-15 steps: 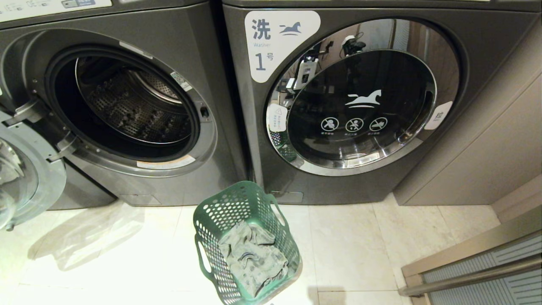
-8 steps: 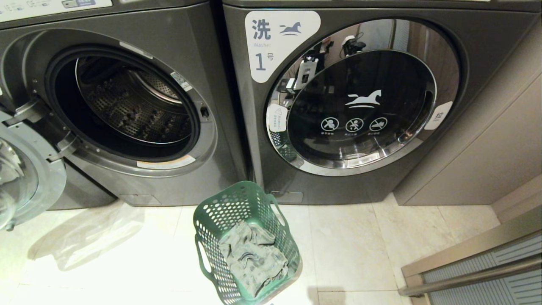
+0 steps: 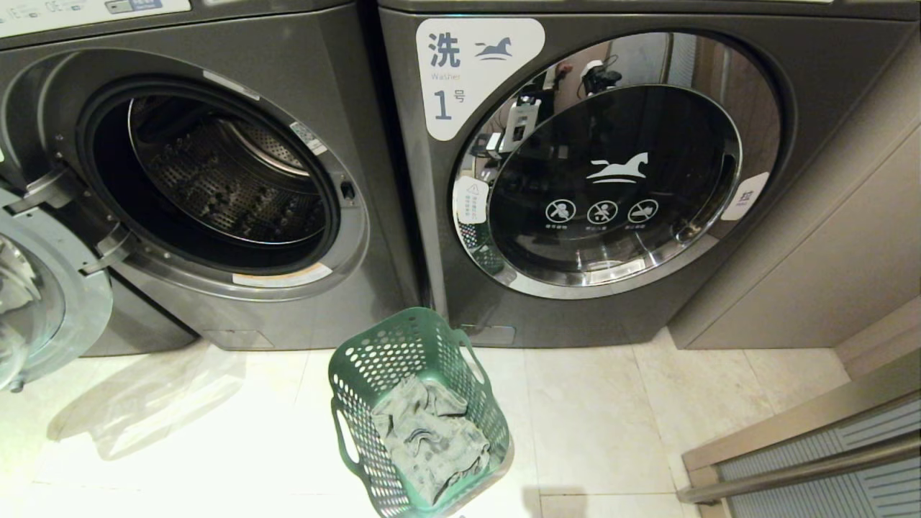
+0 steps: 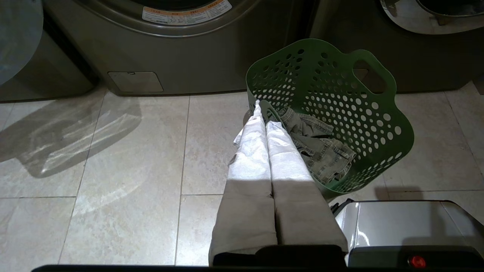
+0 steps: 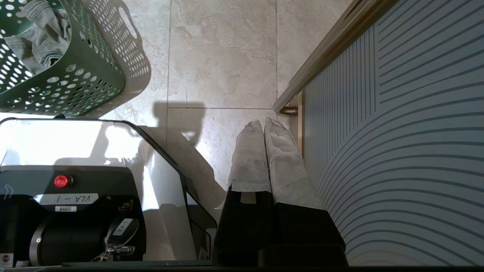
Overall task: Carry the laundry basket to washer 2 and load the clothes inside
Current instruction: Place the clothes into the washing machine
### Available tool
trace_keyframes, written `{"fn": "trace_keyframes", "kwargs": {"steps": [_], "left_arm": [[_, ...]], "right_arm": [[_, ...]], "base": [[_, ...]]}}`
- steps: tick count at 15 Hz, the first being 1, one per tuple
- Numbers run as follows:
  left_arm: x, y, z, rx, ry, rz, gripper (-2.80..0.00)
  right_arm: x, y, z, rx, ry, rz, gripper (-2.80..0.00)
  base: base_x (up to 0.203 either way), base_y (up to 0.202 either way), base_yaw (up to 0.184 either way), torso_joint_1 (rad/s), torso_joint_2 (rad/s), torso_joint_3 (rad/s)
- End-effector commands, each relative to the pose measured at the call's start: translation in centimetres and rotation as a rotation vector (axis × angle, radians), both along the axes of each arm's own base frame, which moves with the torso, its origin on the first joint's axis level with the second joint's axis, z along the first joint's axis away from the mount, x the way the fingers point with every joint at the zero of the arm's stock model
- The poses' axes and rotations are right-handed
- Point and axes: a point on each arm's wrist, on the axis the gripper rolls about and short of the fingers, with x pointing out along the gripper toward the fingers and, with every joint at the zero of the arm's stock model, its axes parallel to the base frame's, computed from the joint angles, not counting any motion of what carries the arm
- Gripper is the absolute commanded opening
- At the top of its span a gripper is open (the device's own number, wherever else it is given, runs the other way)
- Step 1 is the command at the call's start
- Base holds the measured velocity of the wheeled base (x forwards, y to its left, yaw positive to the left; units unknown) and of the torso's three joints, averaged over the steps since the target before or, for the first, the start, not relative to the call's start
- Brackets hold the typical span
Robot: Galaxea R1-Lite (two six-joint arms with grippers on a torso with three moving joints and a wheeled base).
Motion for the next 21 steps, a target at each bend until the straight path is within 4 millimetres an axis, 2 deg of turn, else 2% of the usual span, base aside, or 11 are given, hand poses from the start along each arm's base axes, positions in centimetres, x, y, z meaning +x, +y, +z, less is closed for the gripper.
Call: {"fn": "trace_keyframes", "kwargs": {"steps": [1, 8, 16, 21], "left_arm": [[0.01, 0.00, -0.04, -0.001, 0.000, 0.000, -2.80], [0.01, 0.00, -0.02, 0.000, -0.001, 0.000, -2.80], [0.01, 0.00, -0.02, -0.003, -0.001, -0.001, -2.80], [0.01, 0.00, -0.03, -0.001, 0.000, -0.001, -2.80]], "right_arm": [[-0.01, 0.00, -0.01, 0.000, 0.000, 0.001, -2.80], [-0.01, 0.00, -0.01, 0.000, 0.000, 0.001, -2.80], [-0.01, 0.00, -0.01, -0.003, 0.001, 0.002, -2.80], [-0.01, 0.00, -0.01, -0.003, 0.001, 0.002, -2.80]], "base": [[0.000, 0.000, 0.000, 0.000, 0.00, 0.000], [0.000, 0.000, 0.000, 0.000, 0.00, 0.000], [-0.170, 0.000, 0.001, 0.001, 0.00, 0.003], [0.000, 0.000, 0.000, 0.000, 0.00, 0.000]]}}
